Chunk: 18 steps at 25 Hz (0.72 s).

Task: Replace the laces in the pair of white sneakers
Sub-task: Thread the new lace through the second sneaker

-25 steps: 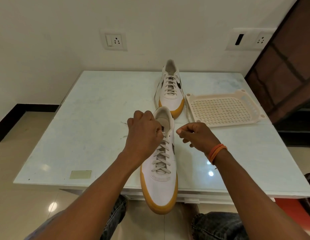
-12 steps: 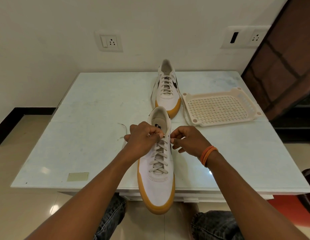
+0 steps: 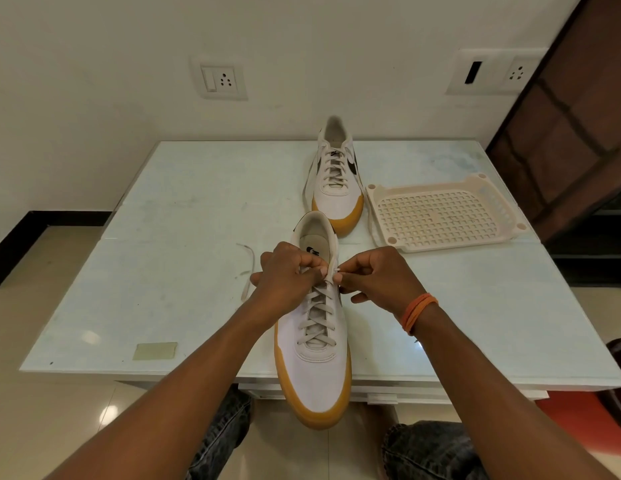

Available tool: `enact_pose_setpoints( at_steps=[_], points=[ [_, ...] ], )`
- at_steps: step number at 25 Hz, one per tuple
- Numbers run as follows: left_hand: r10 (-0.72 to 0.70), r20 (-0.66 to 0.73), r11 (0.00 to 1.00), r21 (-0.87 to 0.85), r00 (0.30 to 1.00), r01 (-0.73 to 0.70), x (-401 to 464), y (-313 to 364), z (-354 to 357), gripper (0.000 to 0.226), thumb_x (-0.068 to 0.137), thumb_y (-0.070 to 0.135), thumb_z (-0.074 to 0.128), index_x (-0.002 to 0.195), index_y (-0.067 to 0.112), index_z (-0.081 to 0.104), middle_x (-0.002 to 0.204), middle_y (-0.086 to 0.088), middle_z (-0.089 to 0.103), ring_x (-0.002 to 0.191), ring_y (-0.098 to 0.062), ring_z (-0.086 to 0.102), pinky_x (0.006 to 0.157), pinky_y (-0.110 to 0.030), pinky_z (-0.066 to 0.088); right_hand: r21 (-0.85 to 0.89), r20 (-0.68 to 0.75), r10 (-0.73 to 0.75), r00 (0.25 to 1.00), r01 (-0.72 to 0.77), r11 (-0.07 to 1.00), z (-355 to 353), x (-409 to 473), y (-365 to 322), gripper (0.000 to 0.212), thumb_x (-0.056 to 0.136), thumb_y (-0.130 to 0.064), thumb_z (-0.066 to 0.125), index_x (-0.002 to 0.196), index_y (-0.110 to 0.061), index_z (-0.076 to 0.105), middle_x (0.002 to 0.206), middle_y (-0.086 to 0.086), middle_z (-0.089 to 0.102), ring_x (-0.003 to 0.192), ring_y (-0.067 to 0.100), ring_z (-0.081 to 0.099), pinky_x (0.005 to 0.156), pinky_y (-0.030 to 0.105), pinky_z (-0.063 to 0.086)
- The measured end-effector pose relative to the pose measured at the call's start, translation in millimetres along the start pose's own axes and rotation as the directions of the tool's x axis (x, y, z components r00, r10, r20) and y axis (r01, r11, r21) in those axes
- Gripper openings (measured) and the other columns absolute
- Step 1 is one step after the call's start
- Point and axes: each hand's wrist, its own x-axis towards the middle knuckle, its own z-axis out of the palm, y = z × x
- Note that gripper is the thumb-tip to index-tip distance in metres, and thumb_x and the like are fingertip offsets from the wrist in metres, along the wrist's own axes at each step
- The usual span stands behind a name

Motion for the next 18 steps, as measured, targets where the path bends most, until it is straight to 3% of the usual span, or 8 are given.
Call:
enact_pose_setpoints(
  at_steps=[4, 8, 10, 12, 14, 16, 18],
  points=[
    [0.008, -0.005, 0.997, 0.072, 1.000, -0.008, 3, 1, 1, 0.010, 0.089, 0.037, 0.066, 0.086, 0.034, 0.075, 0.098, 0.010, 0.065, 0.104, -0.017, 0.049, 0.077, -0.034, 0.031, 0.052, -0.153, -0.034, 0.988, 0.043, 0.998, 7, -1, -3, 0.010, 0.078, -0.016, 0.079, 0.076, -0.009, 0.072, 0.074, 0.008, 0.072, 0.068, 0.019, 0.072, 0.061, 0.032, 0.061],
    [0.018, 0.062, 0.985, 0.170, 0.998, -0.028, 8, -8, -10, 0.019, 0.087, 0.050, 0.064, 0.069, 0.044, 0.064, 0.100, 0.014, 0.065, 0.105, -0.018, 0.048, 0.081, -0.040, 0.033, 0.058, -0.177, -0.033, 0.984, 0.044, 0.997, 0, 1, -10, 0.008, 0.086, -0.010, 0.070, 0.079, -0.008, 0.067, 0.080, 0.009, 0.071, 0.068, 0.017, 0.072, 0.062, 0.033, 0.061],
    [-0.004, 0.066, 0.978, 0.207, 0.998, -0.010, 9, -10, -17, 0.017, 0.087, 0.051, 0.064, 0.072, 0.042, 0.066, 0.100, 0.015, 0.064, 0.105, -0.018, 0.042, 0.079, -0.038, 0.028, 0.246, -0.278, 0.039, 0.960, 0.032, 0.969, -25, 5, -11, 0.009, 0.092, -0.006, 0.059, 0.085, -0.005, 0.064, 0.088, 0.010, 0.068, 0.072, 0.022, 0.072, 0.062, 0.036, 0.061],
    [-0.007, 0.094, 0.975, 0.223, 0.996, -0.014, 10, -8, -18, 0.016, 0.086, 0.053, 0.064, 0.077, 0.041, 0.068, 0.096, 0.014, 0.065, 0.105, -0.019, 0.041, 0.078, -0.038, 0.026, 0.551, -0.449, 0.202, 0.870, 0.091, 0.830, -56, 9, -9, 0.009, 0.095, -0.005, 0.053, 0.090, -0.005, 0.060, 0.091, 0.012, 0.062, 0.070, 0.026, 0.068, 0.059, 0.038, 0.060],
    [-0.027, 0.161, 0.986, 0.167, 0.987, 0.000, 10, -8, -20, 0.024, 0.081, 0.061, 0.063, 0.079, 0.038, 0.070, 0.096, 0.014, 0.068, 0.106, -0.020, 0.048, 0.083, -0.041, 0.032, 0.707, -0.523, 0.372, 0.767, 0.146, 0.692, -70, 11, -1, 0.007, 0.097, -0.011, 0.052, 0.092, -0.009, 0.057, 0.092, 0.010, 0.056, 0.066, 0.022, 0.063, 0.053, 0.033, 0.057],
    [-0.039, 0.249, 0.999, -0.012, 0.968, 0.043, 9, -9, -27, 0.048, 0.073, 0.076, 0.057, 0.085, 0.033, 0.074, 0.096, 0.009, 0.072, 0.103, -0.022, 0.060, 0.092, -0.047, 0.044, 0.750, -0.443, 0.443, 0.779, 0.051, 0.660, -62, 10, 5, 0.009, 0.099, -0.018, 0.052, 0.094, -0.010, 0.056, 0.092, 0.010, 0.055, 0.067, 0.022, 0.062, 0.051, 0.030, 0.055],
    [-0.065, 0.309, 0.974, -0.187, 0.949, 0.128, 7, -3, -36, 0.052, 0.084, 0.068, 0.046, 0.095, 0.027, 0.076, 0.098, 0.003, 0.073, 0.100, -0.018, 0.064, 0.089, -0.034, 0.049, 0.695, -0.249, 0.408, 0.878, -0.132, 0.707, -42, 8, 4, 0.020, 0.098, -0.027, 0.053, 0.107, -0.009, 0.056, 0.096, 0.012, 0.060, 0.076, 0.027, 0.066, 0.056, 0.035, 0.058]
  ],
)
